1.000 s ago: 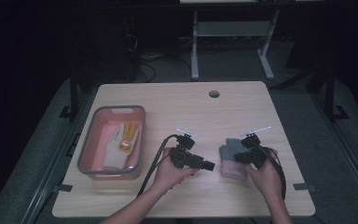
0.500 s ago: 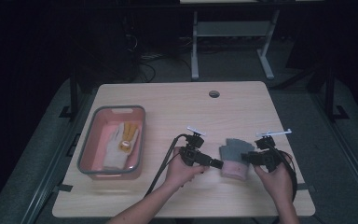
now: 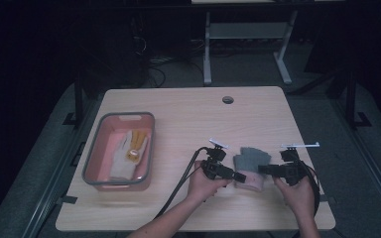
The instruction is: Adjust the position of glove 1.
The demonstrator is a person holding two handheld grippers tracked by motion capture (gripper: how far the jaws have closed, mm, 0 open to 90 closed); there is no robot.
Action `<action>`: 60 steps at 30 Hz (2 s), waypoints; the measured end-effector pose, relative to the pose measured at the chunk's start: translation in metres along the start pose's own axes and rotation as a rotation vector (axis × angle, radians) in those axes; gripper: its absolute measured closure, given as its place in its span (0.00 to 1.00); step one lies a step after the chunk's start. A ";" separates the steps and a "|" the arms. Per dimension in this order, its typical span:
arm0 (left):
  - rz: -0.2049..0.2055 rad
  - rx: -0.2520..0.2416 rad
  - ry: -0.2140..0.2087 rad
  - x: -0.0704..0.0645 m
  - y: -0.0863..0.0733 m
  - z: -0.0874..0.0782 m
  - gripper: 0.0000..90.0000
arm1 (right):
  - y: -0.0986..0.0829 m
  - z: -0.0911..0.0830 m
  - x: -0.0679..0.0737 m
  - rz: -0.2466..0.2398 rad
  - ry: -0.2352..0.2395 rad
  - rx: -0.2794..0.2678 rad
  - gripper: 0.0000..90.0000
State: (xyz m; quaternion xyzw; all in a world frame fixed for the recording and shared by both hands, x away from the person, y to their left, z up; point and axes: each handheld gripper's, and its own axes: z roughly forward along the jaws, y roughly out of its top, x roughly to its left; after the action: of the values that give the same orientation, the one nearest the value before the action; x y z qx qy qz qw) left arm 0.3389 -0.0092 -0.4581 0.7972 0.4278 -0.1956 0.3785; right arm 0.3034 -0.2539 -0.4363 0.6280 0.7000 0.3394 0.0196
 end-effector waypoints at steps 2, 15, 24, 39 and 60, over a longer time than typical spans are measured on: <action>0.001 0.007 0.007 0.000 0.000 0.004 0.37 | -0.001 0.002 -0.004 0.011 0.021 0.003 0.57; 0.004 0.012 0.037 -0.004 -0.001 0.011 0.45 | -0.005 0.009 -0.018 0.087 0.067 0.015 0.59; 0.017 0.028 0.058 -0.005 -0.001 0.012 0.53 | -0.011 0.018 -0.027 0.172 0.147 0.019 0.62; -0.013 0.031 -0.002 0.001 -0.002 0.015 0.62 | -0.015 0.026 -0.030 0.250 0.232 -0.008 0.75; -0.026 0.039 -0.064 0.011 -0.001 0.005 0.67 | -0.014 0.022 -0.028 0.248 0.312 -0.021 0.86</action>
State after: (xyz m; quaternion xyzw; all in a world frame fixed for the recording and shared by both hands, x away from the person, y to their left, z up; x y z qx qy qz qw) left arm 0.3442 -0.0063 -0.4689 0.7921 0.4220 -0.2341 0.3737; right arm 0.3069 -0.2683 -0.4712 0.6491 0.6080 0.4398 -0.1245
